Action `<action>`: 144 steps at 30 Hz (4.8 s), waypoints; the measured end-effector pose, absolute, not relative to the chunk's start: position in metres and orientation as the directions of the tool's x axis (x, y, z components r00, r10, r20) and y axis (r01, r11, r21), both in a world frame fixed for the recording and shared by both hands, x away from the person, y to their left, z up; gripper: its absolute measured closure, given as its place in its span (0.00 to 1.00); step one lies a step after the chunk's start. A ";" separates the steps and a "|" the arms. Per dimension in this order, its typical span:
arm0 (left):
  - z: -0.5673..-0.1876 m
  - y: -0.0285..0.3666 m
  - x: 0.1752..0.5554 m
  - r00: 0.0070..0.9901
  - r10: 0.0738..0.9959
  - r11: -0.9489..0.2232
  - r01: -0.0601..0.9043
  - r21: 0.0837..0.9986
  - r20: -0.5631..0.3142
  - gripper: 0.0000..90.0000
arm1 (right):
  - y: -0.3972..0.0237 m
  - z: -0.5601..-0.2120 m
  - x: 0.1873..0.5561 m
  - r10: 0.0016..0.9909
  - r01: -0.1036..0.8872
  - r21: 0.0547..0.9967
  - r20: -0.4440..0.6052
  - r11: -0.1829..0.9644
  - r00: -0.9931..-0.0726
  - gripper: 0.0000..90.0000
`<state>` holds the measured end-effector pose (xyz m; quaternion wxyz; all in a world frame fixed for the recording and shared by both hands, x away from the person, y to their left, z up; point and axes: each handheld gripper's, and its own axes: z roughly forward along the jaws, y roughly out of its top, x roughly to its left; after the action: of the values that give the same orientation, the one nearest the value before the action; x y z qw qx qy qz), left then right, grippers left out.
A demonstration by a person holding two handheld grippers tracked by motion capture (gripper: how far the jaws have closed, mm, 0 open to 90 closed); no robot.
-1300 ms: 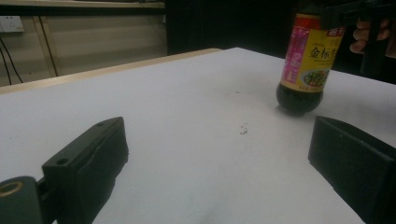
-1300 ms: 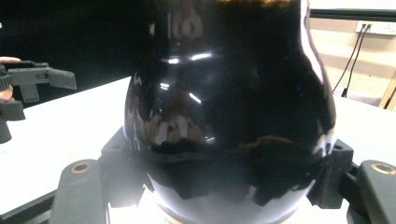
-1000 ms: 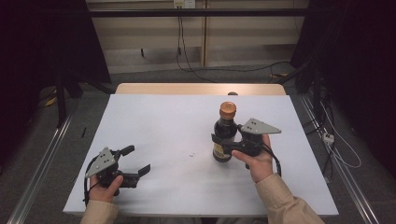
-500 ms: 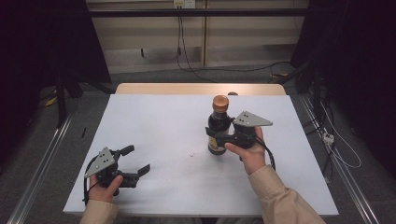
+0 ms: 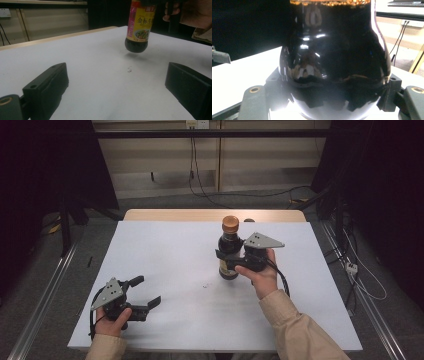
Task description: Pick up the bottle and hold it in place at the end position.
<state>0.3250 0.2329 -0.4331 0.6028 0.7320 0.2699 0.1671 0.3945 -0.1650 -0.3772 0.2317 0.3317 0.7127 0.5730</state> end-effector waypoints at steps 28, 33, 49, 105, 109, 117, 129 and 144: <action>-0.434 0.233 0.326 0.801 0.592 -0.129 0.198 0.972 -0.085 0.05 | -0.143 -0.390 0.432 0.741 0.217 0.968 0.055 0.124 -0.670 0.30; -0.434 0.233 0.326 0.802 0.592 -0.132 0.199 0.971 -0.084 0.05 | -0.138 -0.392 0.436 0.741 0.222 0.968 0.062 0.119 -0.668 0.30; -0.434 0.234 0.326 0.804 0.587 -0.127 0.203 0.971 -0.092 0.05 | -0.131 -0.399 0.440 0.727 0.234 0.963 0.065 0.135 -0.684 0.30; -0.434 0.225 0.328 0.813 0.576 -0.166 0.220 0.961 -0.087 0.04 | -0.140 -0.403 0.439 0.726 0.241 0.961 0.069 0.136 -0.685 0.31; -0.430 0.220 0.329 0.819 0.571 -0.197 0.203 0.959 -0.056 0.04 | -0.140 -0.404 0.439 0.725 0.235 0.961 0.060 0.143 -0.686 0.31; -0.419 0.210 0.342 0.795 0.604 -0.190 0.222 0.957 -0.064 0.04 | -0.140 -0.404 0.439 0.726 0.236 0.961 0.061 0.142 -0.685 0.31; -0.403 0.205 0.351 0.790 0.607 -0.185 0.250 0.950 -0.089 0.05 | -0.140 -0.405 0.439 0.725 0.235 0.961 0.058 0.146 -0.686 0.31; -0.386 0.188 0.365 0.785 0.610 -0.180 0.269 0.946 -0.107 0.04 | -0.141 -0.404 0.439 0.722 0.242 0.958 0.058 0.154 -0.689 0.32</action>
<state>0.3645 0.1875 -0.3863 0.5700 0.7535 0.2914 0.1496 0.4391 -0.1407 -0.4038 0.2146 0.3307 0.7287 0.5600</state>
